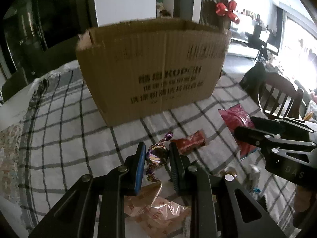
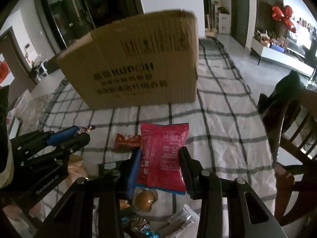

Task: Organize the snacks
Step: 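Carry both items over the box and open both tools to drop them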

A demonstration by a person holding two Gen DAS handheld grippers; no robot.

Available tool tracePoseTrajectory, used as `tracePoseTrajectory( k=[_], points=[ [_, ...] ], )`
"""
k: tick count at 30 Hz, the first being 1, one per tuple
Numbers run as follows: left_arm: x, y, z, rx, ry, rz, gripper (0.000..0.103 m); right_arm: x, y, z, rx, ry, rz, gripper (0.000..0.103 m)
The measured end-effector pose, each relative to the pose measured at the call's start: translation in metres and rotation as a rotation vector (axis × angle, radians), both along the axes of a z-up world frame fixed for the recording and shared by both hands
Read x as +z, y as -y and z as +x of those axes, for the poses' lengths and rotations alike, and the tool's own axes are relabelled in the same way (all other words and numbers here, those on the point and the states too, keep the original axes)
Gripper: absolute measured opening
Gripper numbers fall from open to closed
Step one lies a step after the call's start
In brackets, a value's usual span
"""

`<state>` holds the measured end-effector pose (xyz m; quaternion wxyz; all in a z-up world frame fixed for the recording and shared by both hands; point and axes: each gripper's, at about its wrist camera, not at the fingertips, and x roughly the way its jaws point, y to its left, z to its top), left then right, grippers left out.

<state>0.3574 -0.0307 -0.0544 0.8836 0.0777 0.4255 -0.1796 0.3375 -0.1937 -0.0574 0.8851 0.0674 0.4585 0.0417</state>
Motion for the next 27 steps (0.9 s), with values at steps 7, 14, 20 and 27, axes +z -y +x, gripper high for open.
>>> tracePoseTrajectory(
  k=[7, 14, 20, 27],
  points=[
    [0.039, -0.003, -0.01, 0.018, 0.081, -0.04, 0.024, 0.035, 0.002, -0.008, 0.009, 0.09, 0.015, 0.04],
    [0.08, -0.01, -0.012, 0.05, 0.166, -0.081, 0.024, 0.074, 0.001, -0.008, 0.005, 0.201, 0.021, 0.04],
    [0.109, -0.013, -0.01, 0.074, 0.23, -0.106, 0.024, 0.107, 0.0, -0.005, 0.004, 0.306, 0.024, 0.04],
    [0.131, -0.014, 0.003, 0.089, 0.286, -0.117, 0.024, 0.134, 0.001, 0.0, -0.001, 0.403, 0.041, 0.04]
  ],
)
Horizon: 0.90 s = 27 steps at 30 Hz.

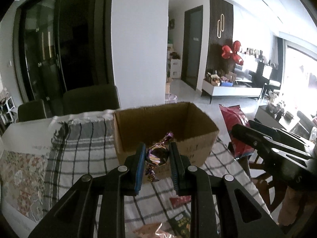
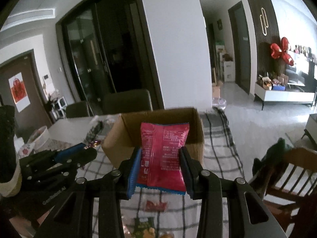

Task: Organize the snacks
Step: 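Carry both items over the box and open both tools to drop them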

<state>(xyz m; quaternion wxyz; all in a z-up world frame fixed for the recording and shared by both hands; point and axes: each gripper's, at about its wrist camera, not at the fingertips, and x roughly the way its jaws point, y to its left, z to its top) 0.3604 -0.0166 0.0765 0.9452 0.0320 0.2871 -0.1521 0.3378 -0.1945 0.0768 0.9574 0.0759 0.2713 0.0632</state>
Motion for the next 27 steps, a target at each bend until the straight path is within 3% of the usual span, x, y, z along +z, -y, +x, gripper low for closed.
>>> tracePoseTrajectory(
  k=[14, 27],
  points=[
    [0.009, -0.001, 0.049, 0.021, 0.002, -0.045, 0.024, 0.022, 0.002, 0.044, -0.001, 0.073, 0.028, 0.04],
    [0.002, -0.002, 0.111, 0.026, -0.049, -0.088, 0.024, 0.013, -0.007, 0.094, 0.01, 0.042, 0.01, 0.04]
  ],
)
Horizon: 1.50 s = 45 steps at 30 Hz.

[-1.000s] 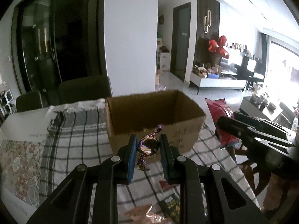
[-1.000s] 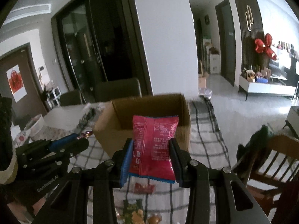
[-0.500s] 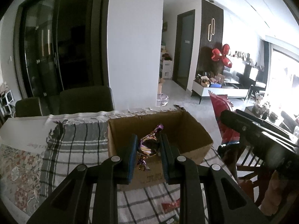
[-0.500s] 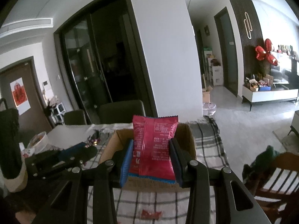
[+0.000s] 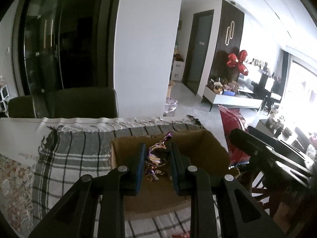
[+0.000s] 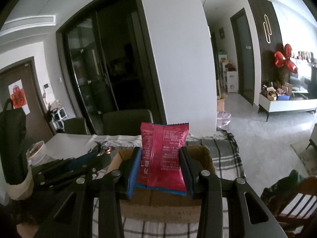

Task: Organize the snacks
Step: 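Carry both items over the box and open both tools to drop them, then move both open tools from the box back to the snack pile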

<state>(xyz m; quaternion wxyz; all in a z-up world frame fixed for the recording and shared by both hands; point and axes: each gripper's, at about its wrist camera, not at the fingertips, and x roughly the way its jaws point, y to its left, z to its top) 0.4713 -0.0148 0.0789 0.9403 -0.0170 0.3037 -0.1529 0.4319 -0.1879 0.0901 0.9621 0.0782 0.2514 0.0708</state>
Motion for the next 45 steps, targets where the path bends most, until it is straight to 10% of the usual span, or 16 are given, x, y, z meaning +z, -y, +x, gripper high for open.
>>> tracePoseTrajectory(
  k=[10, 16, 45],
  points=[
    [-0.018, 0.003, 0.03, -0.004, -0.067, 0.015, 0.026, -0.019, -0.003, 0.03, -0.006, -0.071, -0.009, 0.04],
    [-0.017, -0.003, 0.022, 0.038, -0.037, 0.045, 0.052, -0.025, -0.005, 0.032, -0.016, -0.085, -0.019, 0.055],
    [-0.006, -0.011, -0.126, 0.056, 0.096, 0.141, 0.063, -0.012, -0.011, -0.088, 0.033, -0.013, -0.104, 0.056]
  ],
)
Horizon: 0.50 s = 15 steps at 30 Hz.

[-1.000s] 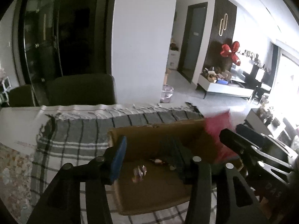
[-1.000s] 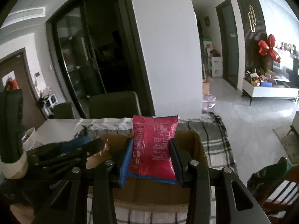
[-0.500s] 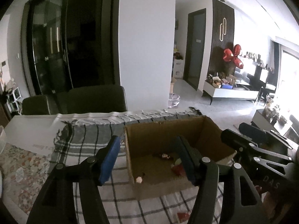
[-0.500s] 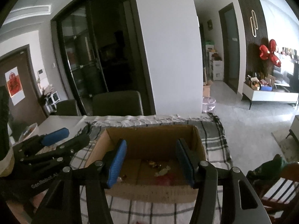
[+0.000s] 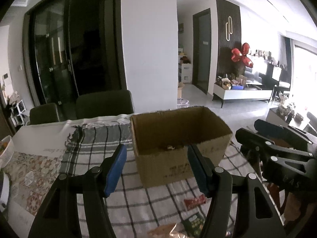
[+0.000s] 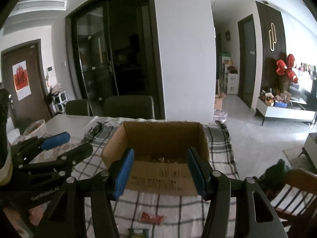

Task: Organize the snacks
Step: 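Move both open tools from the box back to the snack pile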

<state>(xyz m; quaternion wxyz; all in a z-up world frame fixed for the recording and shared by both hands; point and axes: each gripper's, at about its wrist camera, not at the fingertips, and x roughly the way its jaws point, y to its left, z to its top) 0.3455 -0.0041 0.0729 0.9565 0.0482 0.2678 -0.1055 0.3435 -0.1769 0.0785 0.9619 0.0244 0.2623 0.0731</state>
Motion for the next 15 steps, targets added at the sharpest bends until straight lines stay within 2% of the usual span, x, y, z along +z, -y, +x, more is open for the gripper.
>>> tracePoseTrajectory(
  k=[6, 15],
  points=[
    [-0.012, 0.0, -0.03, 0.018, 0.008, 0.035, 0.065, -0.012, 0.006, -0.025, -0.002, -0.014, 0.009, 0.056],
    [-0.043, -0.001, -0.062, 0.041, -0.04, 0.054, 0.066, -0.044, 0.01, -0.053, 0.006, -0.084, -0.001, 0.056]
  ],
)
